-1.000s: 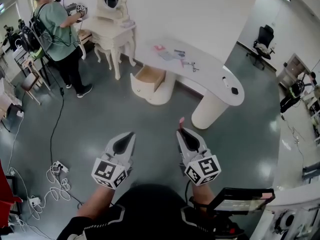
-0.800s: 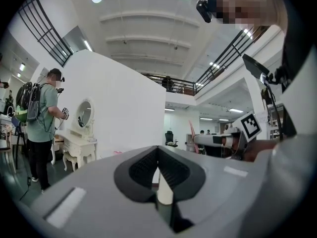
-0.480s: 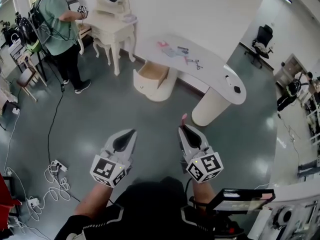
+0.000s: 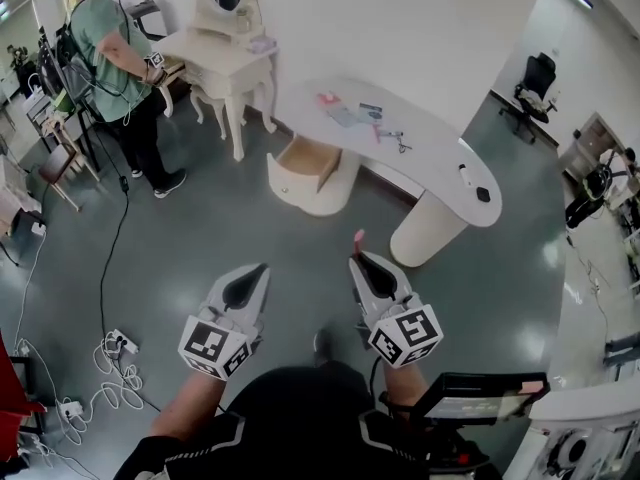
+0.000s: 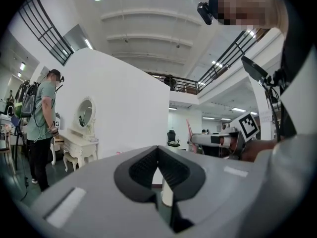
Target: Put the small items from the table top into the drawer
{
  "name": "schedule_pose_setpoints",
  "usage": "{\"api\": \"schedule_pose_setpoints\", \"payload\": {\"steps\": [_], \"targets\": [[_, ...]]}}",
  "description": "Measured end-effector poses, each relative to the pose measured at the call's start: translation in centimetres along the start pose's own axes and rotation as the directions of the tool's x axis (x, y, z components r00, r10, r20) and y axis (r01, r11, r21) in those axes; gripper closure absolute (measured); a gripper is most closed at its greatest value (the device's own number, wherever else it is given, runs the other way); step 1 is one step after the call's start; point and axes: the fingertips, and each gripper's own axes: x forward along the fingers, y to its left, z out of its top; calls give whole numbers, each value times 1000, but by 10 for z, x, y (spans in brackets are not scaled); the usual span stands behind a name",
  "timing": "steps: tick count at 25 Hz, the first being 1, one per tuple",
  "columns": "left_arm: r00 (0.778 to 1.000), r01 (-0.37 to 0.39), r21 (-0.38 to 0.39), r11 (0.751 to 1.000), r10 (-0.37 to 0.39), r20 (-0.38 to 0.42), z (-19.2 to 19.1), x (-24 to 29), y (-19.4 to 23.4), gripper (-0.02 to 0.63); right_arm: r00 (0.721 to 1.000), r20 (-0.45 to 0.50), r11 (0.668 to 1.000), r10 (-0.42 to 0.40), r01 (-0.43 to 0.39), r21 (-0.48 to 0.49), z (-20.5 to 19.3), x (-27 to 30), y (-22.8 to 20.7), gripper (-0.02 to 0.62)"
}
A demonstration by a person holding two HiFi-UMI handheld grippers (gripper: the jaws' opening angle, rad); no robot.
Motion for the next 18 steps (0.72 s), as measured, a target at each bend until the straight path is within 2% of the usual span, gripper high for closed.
{"api": "schedule_pose_setpoints", "payload": {"steps": [6,18], "targets": [[999,-40,9,999,40,-6,6,45,12,607,999,16,999,35,-35,-2,11,24,-44,549],[997,-70,-4,998,70,-30,8,125,28,607,997,22,997,72,-73,28,15,62,-118,549]]}}
